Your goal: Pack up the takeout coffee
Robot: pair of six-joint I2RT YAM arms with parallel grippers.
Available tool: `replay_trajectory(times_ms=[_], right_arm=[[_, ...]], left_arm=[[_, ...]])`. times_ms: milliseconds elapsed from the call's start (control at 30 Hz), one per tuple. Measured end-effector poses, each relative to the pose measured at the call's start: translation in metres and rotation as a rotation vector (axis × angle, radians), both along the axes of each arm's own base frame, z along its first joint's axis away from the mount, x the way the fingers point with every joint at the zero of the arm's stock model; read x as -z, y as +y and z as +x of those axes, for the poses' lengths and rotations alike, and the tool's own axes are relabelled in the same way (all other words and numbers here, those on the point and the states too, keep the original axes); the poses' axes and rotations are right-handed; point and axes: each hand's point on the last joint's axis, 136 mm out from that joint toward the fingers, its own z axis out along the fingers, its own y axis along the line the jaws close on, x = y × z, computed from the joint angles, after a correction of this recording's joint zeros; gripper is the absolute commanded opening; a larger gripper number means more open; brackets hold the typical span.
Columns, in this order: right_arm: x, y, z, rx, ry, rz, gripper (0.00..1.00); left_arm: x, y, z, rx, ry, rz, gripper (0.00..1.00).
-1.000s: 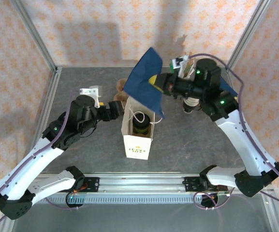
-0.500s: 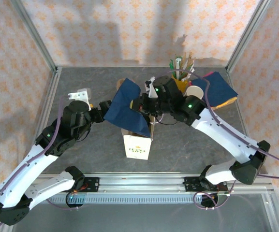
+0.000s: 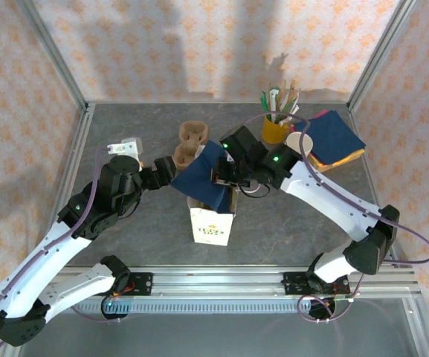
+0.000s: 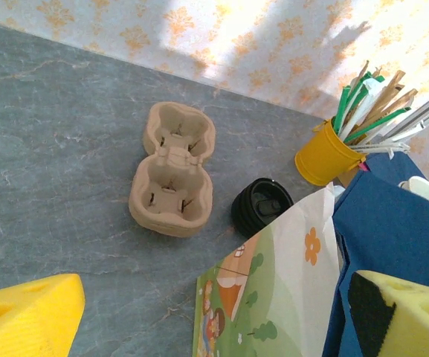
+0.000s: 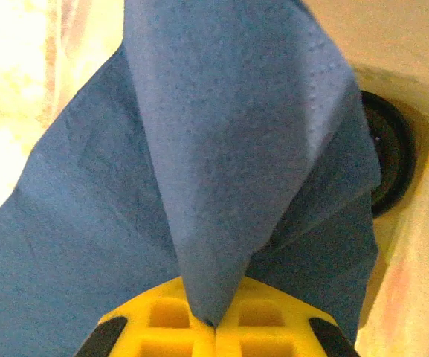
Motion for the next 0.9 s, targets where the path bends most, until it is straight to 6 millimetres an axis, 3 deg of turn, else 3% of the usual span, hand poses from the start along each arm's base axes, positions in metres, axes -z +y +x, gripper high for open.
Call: replay_trajectory(times_ms=[233,433,633,900], right_arm=[[0.016,0.006,-0.003,-0.036,0.014,-0.119,0.00],[0.040,-0.006,-0.006,-0.046,0.052,-0.245,0.00],[0.046,-0.018,-0.007,-0.037,0.049,-0.316,0.00],[0.057,-0.014,-0.007,-0.073,0.043,-0.406,0.00]], left_arm=[[0.004,0.000,0.000,0.000,0.007,0.005,0.93],[0.004,0.000,0.000,0.000,0.006,0.004,0.93],[0.004,0.000,0.000,0.000,0.006,0.004,0.92],[0.002,0.005,-0.001,-0.020,-0.009,0.007,0.92]])
